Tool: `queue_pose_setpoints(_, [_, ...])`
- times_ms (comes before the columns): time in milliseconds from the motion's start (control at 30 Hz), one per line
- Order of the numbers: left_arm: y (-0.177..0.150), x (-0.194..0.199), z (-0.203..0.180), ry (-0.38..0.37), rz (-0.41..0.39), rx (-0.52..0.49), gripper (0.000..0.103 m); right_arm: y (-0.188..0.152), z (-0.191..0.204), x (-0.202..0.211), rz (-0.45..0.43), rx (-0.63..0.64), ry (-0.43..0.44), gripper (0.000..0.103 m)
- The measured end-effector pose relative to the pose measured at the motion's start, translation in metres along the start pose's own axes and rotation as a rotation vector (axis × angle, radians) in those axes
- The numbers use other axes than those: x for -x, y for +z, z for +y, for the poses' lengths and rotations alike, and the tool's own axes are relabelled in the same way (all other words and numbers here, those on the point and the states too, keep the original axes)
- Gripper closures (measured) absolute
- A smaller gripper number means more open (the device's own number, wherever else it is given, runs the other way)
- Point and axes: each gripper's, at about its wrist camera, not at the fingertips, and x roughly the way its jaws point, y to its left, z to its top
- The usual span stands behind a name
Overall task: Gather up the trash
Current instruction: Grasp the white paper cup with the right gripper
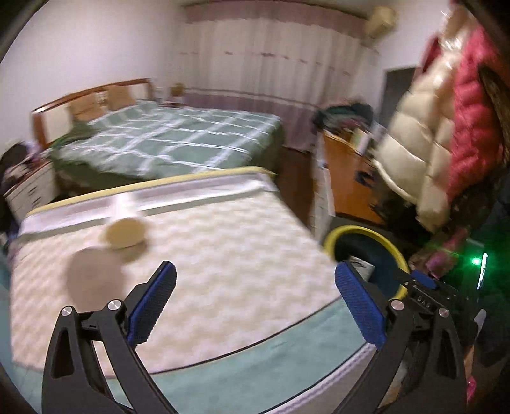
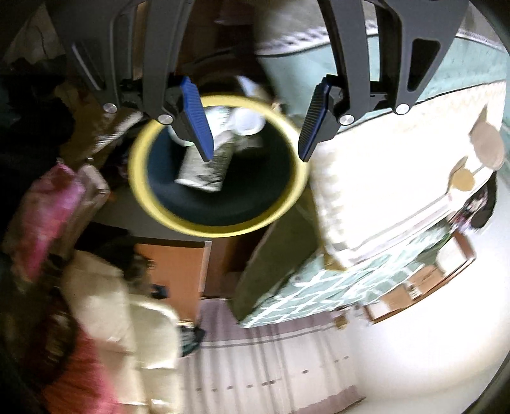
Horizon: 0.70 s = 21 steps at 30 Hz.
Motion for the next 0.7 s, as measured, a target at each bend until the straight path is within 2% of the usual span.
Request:
queue_pose_setpoints(233, [-0.029, 0.070, 0.098, 0.221, -0.071, 0.121, 0.005, -0.001, 0.091, -0.006, 0.026, 0.145, 0.155, 0.050])
queue_pose_setpoints(333, [-0.040, 0.094, 0.136, 0.289, -0.090, 0.172, 0.005, -0.001, 0.135, -0.006, 0.035, 0.205, 0.237, 0.050])
queue_pose_setpoints(533, [-0.053, 0.108, 0.169, 0.328, -0.103, 0.215, 0.005, 0.003, 0.215, -0.005, 0.046, 0.316, 0.382, 0.050])
queue_pose_setpoints(700, [-0.057, 0.101, 0.177, 0.320, -0.093, 0.218, 0.005, 0.022, 0.267, -0.015, 0.035, 0.362, 0.435, 0.050])
